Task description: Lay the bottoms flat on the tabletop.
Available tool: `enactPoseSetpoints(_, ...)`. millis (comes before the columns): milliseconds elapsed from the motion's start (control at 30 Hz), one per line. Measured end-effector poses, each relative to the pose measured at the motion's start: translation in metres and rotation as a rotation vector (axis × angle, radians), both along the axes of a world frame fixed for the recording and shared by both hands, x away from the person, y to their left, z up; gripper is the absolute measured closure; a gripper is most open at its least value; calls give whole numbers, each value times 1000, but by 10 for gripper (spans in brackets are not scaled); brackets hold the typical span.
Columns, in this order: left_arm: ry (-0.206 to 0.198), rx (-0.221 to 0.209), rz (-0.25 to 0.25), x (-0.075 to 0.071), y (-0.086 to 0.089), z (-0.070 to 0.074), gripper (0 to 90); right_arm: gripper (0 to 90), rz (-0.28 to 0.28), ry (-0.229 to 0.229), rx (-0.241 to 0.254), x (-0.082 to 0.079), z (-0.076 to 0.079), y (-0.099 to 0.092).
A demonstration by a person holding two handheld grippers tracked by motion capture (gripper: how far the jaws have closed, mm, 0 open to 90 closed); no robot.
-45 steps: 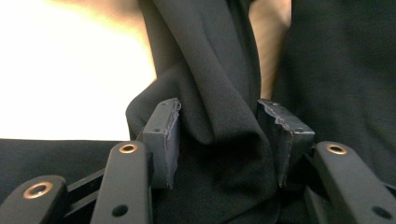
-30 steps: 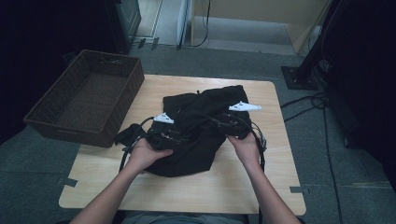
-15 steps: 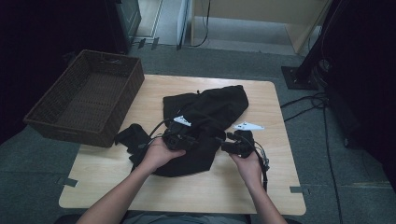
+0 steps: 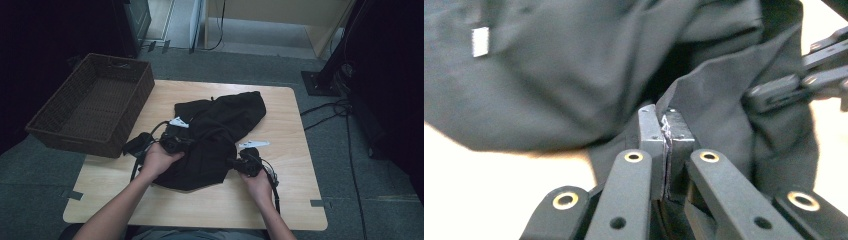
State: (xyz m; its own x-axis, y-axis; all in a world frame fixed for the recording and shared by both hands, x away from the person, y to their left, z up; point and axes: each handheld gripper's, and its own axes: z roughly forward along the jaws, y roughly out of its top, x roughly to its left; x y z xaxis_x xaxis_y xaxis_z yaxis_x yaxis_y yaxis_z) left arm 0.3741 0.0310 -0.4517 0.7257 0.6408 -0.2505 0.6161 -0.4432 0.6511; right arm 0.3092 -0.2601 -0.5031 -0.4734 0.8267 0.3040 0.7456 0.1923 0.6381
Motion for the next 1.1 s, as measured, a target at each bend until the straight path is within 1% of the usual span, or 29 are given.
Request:
enactPoseSetpoints(67, -3, 6, 20, -1, 13, 1, 898, 895, -20, -8, -20, 0, 3, -8)
enactPoseSetpoints(100, 2, 18, 31, -3, 24, 1, 898, 895, -47, -7, -30, 2, 7, -19)
enactPoseSetpoints(133, 2, 18, 31, -3, 24, 1, 898, 895, -47, -7, -30, 2, 7, -19)
enactPoseSetpoints(167, 2, 25, 40, -5, 30, 0, 898, 894, -59, -11, -36, 3, 9, -24)
enactPoseSetpoints(200, 4, 28, 48, -7, 36, 0, 898, 894, -70, -22, -54, 4, 11, -30)
enactPoseSetpoints(233, 13, 33, 65, -11, 47, -3, 897, 894, -96, -36, -101, 5, 16, -42)
enactPoseSetpoints(267, 13, 33, 65, -11, 47, -3, 898, 894, -96, -36, -101, 5, 16, -42)
enactPoseSetpoints(300, 27, 22, 70, -12, 51, -4, 898, 894, -109, -39, -105, 5, 17, -50)
enactPoseSetpoints(333, 42, 8, 65, -14, 55, -5, 897, 892, -117, -38, -92, 5, 18, -59)
enactPoseSetpoints(367, 50, -7, 62, -17, 56, -6, 897, 887, -124, -27, -75, 5, 19, -65)
enactPoseSetpoints(400, 52, -8, 57, -20, 56, -6, 897, 887, -130, -29, -68, 5, 20, -70)
enactPoseSetpoints(433, 21, 6, 41, -29, 53, -4, 897, 885, -126, -39, -97, 3, 22, -73)
enactPoseSetpoints(467, 12, 9, 43, -32, 52, -3, 897, 884, -121, -48, -116, 2, 23, -73)
enactPoseSetpoints(500, 12, 9, 43, -32, 52, -3, 896, 884, -121, -48, -116, 2, 23, -73)
enactPoseSetpoints(567, 11, -1, 46, -36, 53, -1, 897, 880, -123, -53, -96, 0, 27, -73)
enactPoseSetpoints(600, 5, 1, 48, -37, 54, -1, 896, 867, -127, -72, -83, -1, 31, -73)
enactPoseSetpoints(633, 5, 4, 51, -38, 55, -1, 896, 867, -127, -72, -83, -1, 31, -73)
enactPoseSetpoints(667, 15, 1, 57, -38, 57, -1, 894, 826, -125, -71, -85, 1, 33, -72)
enactPoseSetpoints(700, 28, 8, 57, -38, 58, -2, 894, 826, -125, -71, -85, 1, 33, -72)
enactPoseSetpoints(733, 42, 18, 53, -38, 59, -3, 865, 711, -104, -38, -77, 2, 31, -69)
enactPoseSetpoints(767, 54, 16, 49, -39, 58, -4, 865, 711, -104, -38, -77, 2, 31, -69)
enactPoseSetpoints(800, 47, 14, 53, -39, 58, -3, 788, 642, -84, -29, -77, 3, 30, -68)
enactPoseSetpoints(833, 33, 1, 58, -40, 58, -1, 695, 567, -75, -40, -88, 2, 30, -66)
enactPoseSetpoints(867, 28, -17, 55, -39, 57, 2, 582, 479, -60, -77, -80, 2, 33, -62)
enactPoseSetpoints(900, 24, -25, 51, -38, 55, 6, 582, 479, -60, -77, -80, 2, 33, -62)
enactPoseSetpoints(967, 15, -36, 45, -33, 49, 14, 518, 437, -46, -102, -54, 5, 35, -57)
enactPoseSetpoints(1000, 5, -42, 30, -27, 39, 20, 484, 413, -35, -112, -51, 10, 38, -51)
enactPoseSetpoints(1067, 5, -45, 15, -25, 34, 22, 454, 407, -31, -117, -52, 13, 39, -47)
enactPoseSetpoints(1100, 5, -49, 1, -23, 28, 24, 454, 401, -25, -116, -48, 16, 41, -43)
